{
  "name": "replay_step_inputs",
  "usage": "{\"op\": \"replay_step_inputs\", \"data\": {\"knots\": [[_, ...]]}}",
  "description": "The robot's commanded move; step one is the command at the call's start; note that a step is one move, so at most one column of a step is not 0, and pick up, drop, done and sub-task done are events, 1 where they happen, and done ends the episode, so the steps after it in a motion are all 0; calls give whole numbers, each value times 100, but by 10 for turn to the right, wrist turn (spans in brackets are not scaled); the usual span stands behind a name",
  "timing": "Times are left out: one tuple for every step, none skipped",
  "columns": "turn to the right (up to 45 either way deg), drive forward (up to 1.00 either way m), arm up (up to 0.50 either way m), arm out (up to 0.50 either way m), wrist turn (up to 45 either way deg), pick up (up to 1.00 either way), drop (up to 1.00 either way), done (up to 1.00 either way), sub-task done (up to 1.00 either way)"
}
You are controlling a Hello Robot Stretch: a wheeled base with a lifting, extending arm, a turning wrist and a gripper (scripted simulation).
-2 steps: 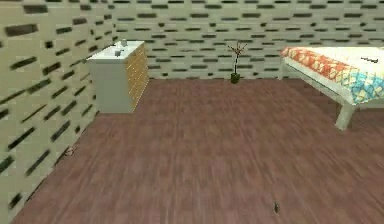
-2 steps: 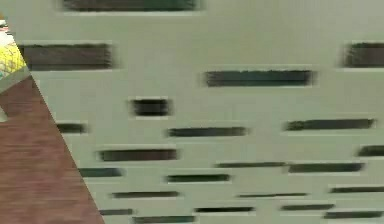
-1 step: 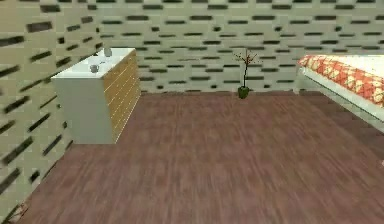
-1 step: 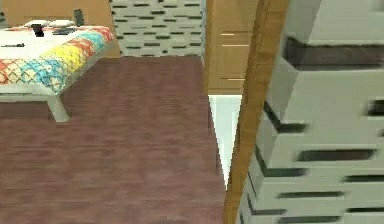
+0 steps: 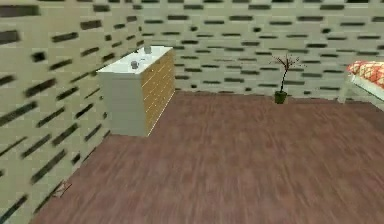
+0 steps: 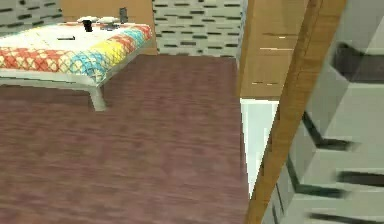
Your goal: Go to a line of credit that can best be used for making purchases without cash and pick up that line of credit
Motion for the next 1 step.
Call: {"op": "replay_step_inputs", "data": {"knots": [[0,100,0,0,0,0,0,0,0]]}}
